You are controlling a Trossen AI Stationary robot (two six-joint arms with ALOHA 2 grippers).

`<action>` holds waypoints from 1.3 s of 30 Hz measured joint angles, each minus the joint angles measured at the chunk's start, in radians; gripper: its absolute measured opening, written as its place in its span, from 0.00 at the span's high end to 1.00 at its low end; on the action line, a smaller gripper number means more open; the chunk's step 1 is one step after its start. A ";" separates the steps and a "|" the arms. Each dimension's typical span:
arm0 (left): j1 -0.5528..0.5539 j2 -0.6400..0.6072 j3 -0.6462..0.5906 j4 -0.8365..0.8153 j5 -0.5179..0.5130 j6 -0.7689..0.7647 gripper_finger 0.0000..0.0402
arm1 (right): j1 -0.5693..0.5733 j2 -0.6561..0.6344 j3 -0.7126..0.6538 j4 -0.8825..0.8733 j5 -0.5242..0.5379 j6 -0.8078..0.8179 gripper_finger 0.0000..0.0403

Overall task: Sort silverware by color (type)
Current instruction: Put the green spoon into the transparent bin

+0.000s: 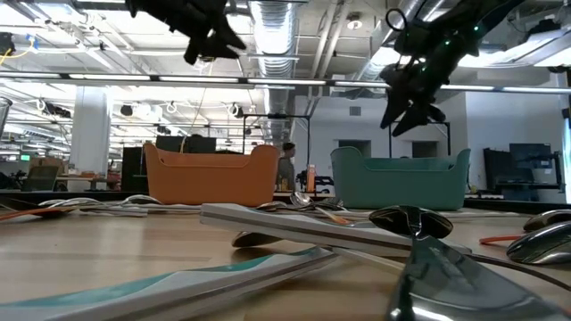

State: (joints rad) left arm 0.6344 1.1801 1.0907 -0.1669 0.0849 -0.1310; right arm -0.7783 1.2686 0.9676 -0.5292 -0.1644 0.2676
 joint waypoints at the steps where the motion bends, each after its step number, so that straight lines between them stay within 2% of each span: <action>1: -0.035 0.000 0.000 0.000 -0.018 -0.015 0.61 | 0.009 -0.006 0.000 -0.023 -0.040 0.010 0.45; 7: -0.267 0.000 0.000 -0.003 -0.175 -0.140 0.61 | 0.118 -0.123 -0.057 -0.067 -0.295 0.048 0.48; 9: -0.346 0.000 0.000 -0.017 -0.227 -0.210 0.61 | 0.187 -0.176 -0.086 -0.075 -0.307 0.069 0.48; 11: -0.423 0.000 0.000 -0.049 -0.290 -0.275 0.61 | 0.273 -0.228 -0.122 -0.098 -0.267 0.081 0.49; 14: -0.531 0.000 0.000 -0.128 -0.414 -0.380 0.61 | 0.414 -0.278 -0.175 -0.178 -0.141 0.085 0.51; 18: -0.644 0.000 0.000 -0.203 -0.572 -0.531 0.61 | 0.602 -0.301 -0.254 -0.251 0.024 0.125 0.55; 20: -0.682 0.000 0.000 -0.217 -0.615 -0.590 0.61 | 0.680 -0.301 -0.288 -0.253 0.063 0.136 0.57; 24: -0.730 0.000 0.000 -0.220 -0.632 -0.639 0.61 | 0.791 -0.292 -0.347 -0.226 0.121 0.144 0.59; 29: -0.752 0.000 0.000 -0.238 -0.633 -0.623 0.61 | 0.873 -0.249 -0.399 -0.196 0.152 0.143 0.58; 35: -0.751 0.000 0.000 -0.267 -0.632 -0.544 0.61 | 0.924 -0.148 -0.419 -0.123 0.224 0.144 0.54; 39: -0.751 0.000 0.000 -0.272 -0.571 -0.503 0.61 | 0.931 -0.059 -0.421 -0.109 0.212 0.144 0.53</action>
State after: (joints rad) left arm -0.1169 1.1797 1.0908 -0.4385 -0.4856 -0.6343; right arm 0.1522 1.2093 0.5468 -0.6386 0.0473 0.4112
